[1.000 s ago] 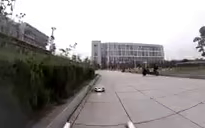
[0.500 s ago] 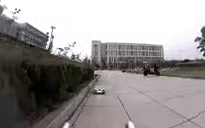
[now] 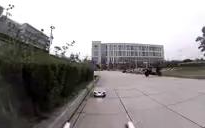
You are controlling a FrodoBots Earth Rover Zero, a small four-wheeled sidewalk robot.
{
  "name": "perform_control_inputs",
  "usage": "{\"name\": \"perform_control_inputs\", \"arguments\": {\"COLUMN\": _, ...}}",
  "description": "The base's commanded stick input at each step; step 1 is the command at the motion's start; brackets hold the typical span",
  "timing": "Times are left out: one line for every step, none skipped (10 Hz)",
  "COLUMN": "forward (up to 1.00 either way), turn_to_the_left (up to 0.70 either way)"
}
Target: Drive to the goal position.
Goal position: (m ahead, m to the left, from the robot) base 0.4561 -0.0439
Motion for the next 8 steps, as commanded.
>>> {"name": "perform_control_inputs", "arguments": {"forward": 0.45, "turn_to_the_left": 0.00}}
{"name": "perform_control_inputs", "arguments": {"forward": 0.45, "turn_to_the_left": 0.00}}
{"name": "perform_control_inputs", "arguments": {"forward": 0.45, "turn_to_the_left": 0.00}}
{"name": "perform_control_inputs", "arguments": {"forward": 0.45, "turn_to_the_left": 0.00}}
{"name": "perform_control_inputs", "arguments": {"forward": 0.45, "turn_to_the_left": 0.00}}
{"name": "perform_control_inputs", "arguments": {"forward": 0.45, "turn_to_the_left": 0.00}}
{"name": "perform_control_inputs", "arguments": {"forward": 0.45, "turn_to_the_left": 0.00}}
{"name": "perform_control_inputs", "arguments": {"forward": 0.45, "turn_to_the_left": 0.00}}
